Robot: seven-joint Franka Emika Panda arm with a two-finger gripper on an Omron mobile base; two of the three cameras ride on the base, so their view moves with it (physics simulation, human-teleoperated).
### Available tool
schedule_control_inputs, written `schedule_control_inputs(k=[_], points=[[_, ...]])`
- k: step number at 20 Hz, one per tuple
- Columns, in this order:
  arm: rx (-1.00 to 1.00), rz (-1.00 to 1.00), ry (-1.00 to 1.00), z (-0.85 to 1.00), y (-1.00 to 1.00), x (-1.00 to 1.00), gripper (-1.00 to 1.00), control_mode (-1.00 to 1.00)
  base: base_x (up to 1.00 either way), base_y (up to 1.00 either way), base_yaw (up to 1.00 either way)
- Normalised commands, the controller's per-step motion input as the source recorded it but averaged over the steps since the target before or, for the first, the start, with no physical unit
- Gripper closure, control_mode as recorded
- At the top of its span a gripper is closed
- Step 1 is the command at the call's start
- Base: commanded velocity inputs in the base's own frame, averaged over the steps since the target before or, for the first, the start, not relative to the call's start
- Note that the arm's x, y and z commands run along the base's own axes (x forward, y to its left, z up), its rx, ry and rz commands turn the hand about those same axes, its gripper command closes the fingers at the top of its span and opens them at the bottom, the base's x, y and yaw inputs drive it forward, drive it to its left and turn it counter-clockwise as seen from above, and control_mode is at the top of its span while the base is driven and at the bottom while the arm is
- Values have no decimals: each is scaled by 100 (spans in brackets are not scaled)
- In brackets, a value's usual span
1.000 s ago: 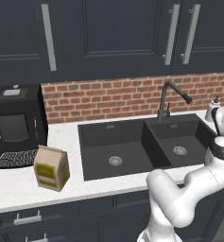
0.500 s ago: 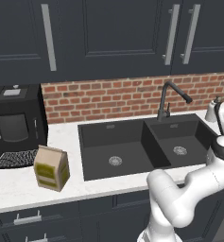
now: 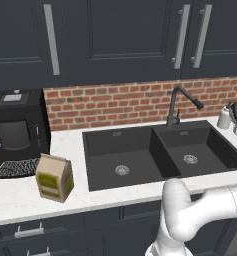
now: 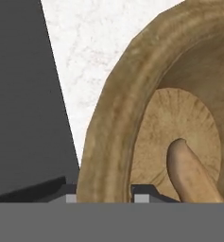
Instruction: Pick the sweet potato from the sink and place it in the bowl. Then pick the bowl and place it in the microwave. Then close the microwave door and press the start button.
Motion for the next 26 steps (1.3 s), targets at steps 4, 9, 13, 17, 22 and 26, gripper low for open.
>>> schedule_control_inputs(k=[4,9,13,17,22,26], points=[[-26,34,-33,1,87,-82,100,-100,0,0,0],[-24,37,-29,11,65,-88,100,-100,0,0,0],[-17,39,-18,41,57,-87,100,-100,0,0,0],[-12,43,-2,63,65,-87,100,-100,0,0,0],[-11,47,2,61,76,-83,100,-100,0,0,0],[-15,45,19,63,83,-68,100,-100,0,0,0]])
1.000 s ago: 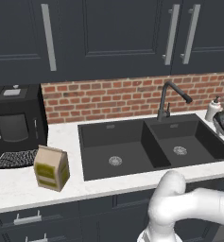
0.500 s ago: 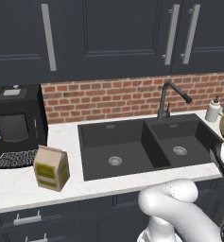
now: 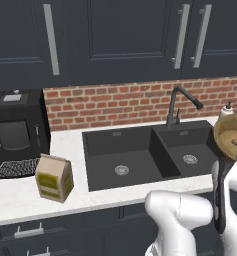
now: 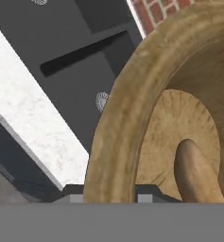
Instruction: Pick the sweet potato from the sink and place it in the bowl. Then pick the bowl and place it in the microwave. Then close the microwave door and press the start button.
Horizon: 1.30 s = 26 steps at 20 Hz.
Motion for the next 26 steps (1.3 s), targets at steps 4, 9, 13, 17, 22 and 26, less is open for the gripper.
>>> schedule_control_inputs(k=[4,9,13,17,22,26], points=[[-10,31,30,60,75,-48,100,-100,0,0,0],[0,21,23,74,66,-45,100,-100,0,0,0],[0,12,18,82,54,-36,100,-100,0,0,0],[1,15,9,49,41,-44,100,-100,0,0,0],[5,5,-1,27,46,-46,100,-100,0,0,0],[7,0,0,30,77,-6,100,-100,0,0,0]])
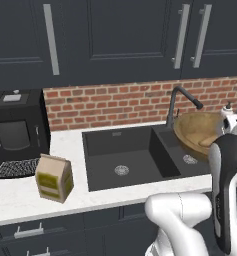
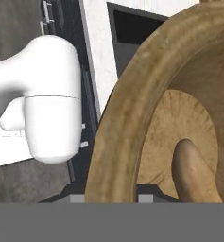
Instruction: Pick the sweet potato from the sink and place it in the bowl. Then pick the bowl and place it in the microwave. Then close the microwave door and press the start button.
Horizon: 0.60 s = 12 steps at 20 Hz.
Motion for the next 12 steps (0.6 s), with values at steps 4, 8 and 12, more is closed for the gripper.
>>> schedule_control_inputs(k=[4,8,12], points=[[9,0,0,35,79,0,100,-100,0,0,0],[4,0,0,47,52,0,100,-100,0,0,0],[4,0,0,48,14,-3,100,-100,0,0,0]])
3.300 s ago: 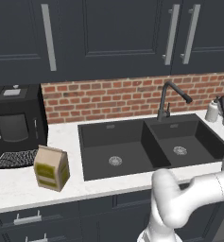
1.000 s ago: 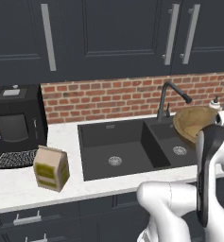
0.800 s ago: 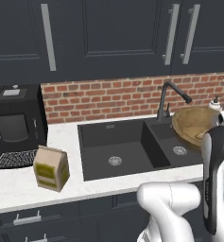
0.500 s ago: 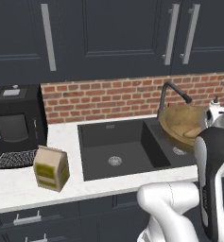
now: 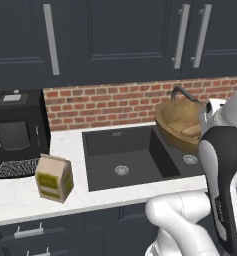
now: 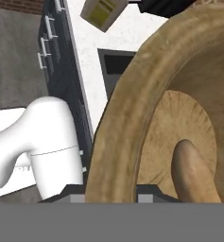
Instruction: Pick the sweet potato from the sink and place it in the bowl. Then pick the bowl and place it in the microwave. Then close the microwave door and press the start button.
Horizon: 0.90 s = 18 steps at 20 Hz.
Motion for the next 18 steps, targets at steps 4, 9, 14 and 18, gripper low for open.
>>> schedule_control_inputs(k=[4,9,14,18], points=[[5,0,0,37,0,-8,100,-100,0,0,0],[3,0,0,17,3,-8,100,-100,0,0,0],[3,0,0,1,8,-4,100,100,-9,8,0],[0,0,0,0,0,0,100,100,-38,18,2]])
